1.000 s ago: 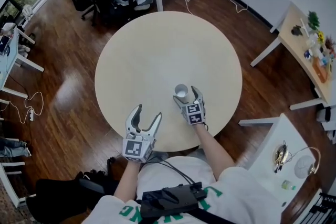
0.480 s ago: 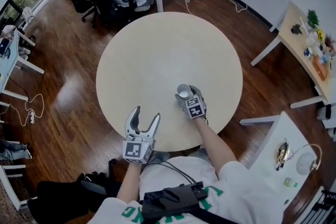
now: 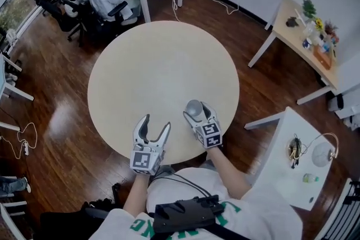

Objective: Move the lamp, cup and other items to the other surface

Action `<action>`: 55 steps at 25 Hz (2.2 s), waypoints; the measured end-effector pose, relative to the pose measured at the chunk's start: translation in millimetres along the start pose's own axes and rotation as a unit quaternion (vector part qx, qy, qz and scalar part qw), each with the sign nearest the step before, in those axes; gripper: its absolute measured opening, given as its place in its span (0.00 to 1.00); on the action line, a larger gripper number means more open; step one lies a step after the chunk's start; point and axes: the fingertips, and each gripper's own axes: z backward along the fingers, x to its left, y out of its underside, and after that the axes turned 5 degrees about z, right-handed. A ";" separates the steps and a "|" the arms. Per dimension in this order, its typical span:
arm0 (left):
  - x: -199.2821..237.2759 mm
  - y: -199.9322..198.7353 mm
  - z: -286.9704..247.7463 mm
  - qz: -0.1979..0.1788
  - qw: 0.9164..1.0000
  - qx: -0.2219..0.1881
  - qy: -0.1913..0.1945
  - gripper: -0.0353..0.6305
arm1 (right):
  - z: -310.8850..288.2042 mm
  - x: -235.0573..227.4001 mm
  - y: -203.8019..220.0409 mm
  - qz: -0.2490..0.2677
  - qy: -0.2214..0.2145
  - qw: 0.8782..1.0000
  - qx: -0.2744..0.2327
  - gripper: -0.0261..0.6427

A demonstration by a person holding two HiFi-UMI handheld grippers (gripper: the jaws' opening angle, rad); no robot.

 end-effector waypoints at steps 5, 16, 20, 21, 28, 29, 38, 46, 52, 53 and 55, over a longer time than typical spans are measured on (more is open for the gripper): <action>-42.1 0.0 -21.1 0.001 0.998 0.011 0.058 0.54 | 72.0 -15.7 -5.3 -0.038 0.040 0.998 -0.029 0.61; -173.6 31.2 -85.3 -0.034 0.967 0.041 0.249 0.54 | 207.6 -51.0 -18.0 -0.030 0.153 0.985 -0.070 0.61; -232.1 53.2 -104.8 -0.053 0.940 0.050 0.332 0.54 | 263.2 -81.1 11.7 -0.056 0.236 0.968 -0.070 0.61; -249.8 56.8 -107.5 -0.054 0.933 0.053 0.352 0.54 | 279.4 -89.5 21.3 -0.063 0.259 0.961 -0.068 0.61; -388.4 94.6 -106.9 -0.068 0.868 0.085 0.484 0.54 | 413.1 -132.1 95.7 -0.136 0.410 0.900 -0.059 0.61; -405.3 101.6 -105.9 -0.072 0.859 0.086 0.500 0.54 | 435.3 -137.3 108.9 -0.148 0.435 0.887 -0.057 0.61; -545.2 142.0 -83.3 -0.092 0.775 0.121 0.614 0.54 | 570.2 -171.3 212.3 -0.213 0.554 0.804 -0.015 0.61; -641.1 204.7 -74.3 -0.108 0.708 0.150 0.682 0.54 | 625.2 -221.0 313.1 -0.263 0.595 0.759 0.034 0.61; -690.7 238.7 -57.9 -0.126 0.673 0.156 0.712 0.54 | 645.1 -241.0 361.3 -0.288 0.600 0.744 0.053 0.62; -695.8 241.8 -57.1 -0.124 0.673 0.160 0.711 0.54 | 646.8 -243.6 368.1 -0.288 0.602 0.743 0.056 0.62; -700.4 246.0 -58.6 -0.115 0.680 0.170 0.704 0.54 | 644.1 -248.5 379.3 -0.286 0.598 0.746 0.063 0.63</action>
